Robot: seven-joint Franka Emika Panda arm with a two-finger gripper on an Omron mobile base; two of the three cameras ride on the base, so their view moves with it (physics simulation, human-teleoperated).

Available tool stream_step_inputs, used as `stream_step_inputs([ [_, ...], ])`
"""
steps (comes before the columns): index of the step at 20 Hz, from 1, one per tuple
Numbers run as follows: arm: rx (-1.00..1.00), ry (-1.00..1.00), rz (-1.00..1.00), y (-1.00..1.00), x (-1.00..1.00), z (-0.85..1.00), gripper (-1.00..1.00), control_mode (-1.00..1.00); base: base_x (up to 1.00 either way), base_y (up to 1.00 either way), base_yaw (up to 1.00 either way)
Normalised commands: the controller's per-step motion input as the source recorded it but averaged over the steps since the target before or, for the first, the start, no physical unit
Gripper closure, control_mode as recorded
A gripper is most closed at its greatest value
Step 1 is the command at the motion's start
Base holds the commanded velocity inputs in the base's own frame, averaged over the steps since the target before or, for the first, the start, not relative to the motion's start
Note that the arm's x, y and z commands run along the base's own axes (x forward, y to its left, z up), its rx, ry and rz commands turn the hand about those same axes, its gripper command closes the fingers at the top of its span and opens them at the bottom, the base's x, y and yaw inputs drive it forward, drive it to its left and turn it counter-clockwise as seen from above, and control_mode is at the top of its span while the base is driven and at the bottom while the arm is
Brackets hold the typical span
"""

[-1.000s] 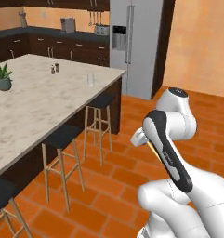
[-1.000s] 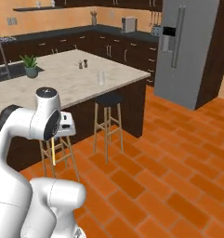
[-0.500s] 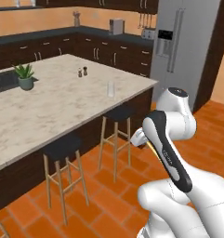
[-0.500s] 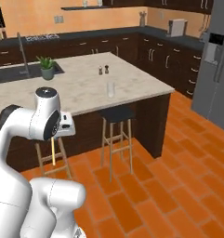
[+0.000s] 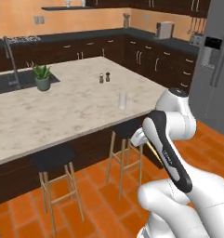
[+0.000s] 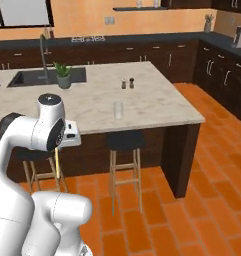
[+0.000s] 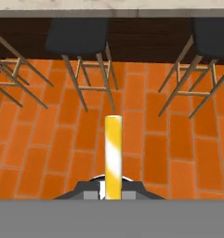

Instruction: Take a straw from the drawer in front and place it inside the glass cup on the dining counter.

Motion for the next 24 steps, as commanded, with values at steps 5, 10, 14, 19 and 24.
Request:
stream_step_inputs([
  [5,0.0,0.0,0.0,0.0,0.0,0.0,1.0,1.0,0.8,-0.7,0.48],
  [10,0.0,0.0,0.0,0.0,0.0,0.0,1.0,1.0,0.79,-0.56,0.47],
  [14,0.0,0.0,0.0,0.0,0.0,0.0,1.0,1.0,0.77,-0.21,0.42],
  [19,0.0,0.0,0.0,0.0,0.0,0.0,1.0,1.0,0.73,-0.07,0.22],
  [24,0.0,0.0,0.0,0.0,0.0,0.0,1.0,1.0,0.86,-0.26,0.01],
])
